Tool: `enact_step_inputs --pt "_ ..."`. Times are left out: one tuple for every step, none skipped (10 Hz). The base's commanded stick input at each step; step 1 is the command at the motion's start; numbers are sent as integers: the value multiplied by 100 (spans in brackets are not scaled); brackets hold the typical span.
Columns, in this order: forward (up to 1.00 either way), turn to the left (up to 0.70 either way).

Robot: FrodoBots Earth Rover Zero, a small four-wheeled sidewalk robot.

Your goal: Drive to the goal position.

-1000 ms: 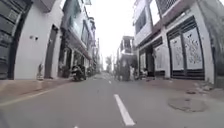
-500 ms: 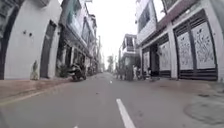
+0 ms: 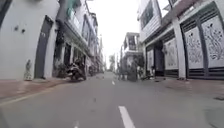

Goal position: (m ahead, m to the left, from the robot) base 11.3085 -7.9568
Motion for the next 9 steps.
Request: enact_step_inputs --pt "100 0" --pt "100 0" --pt "100 0" --pt "100 0" --pt "100 0" --pt "100 0" --pt "100 0" --pt "100 0" --pt "100 0"
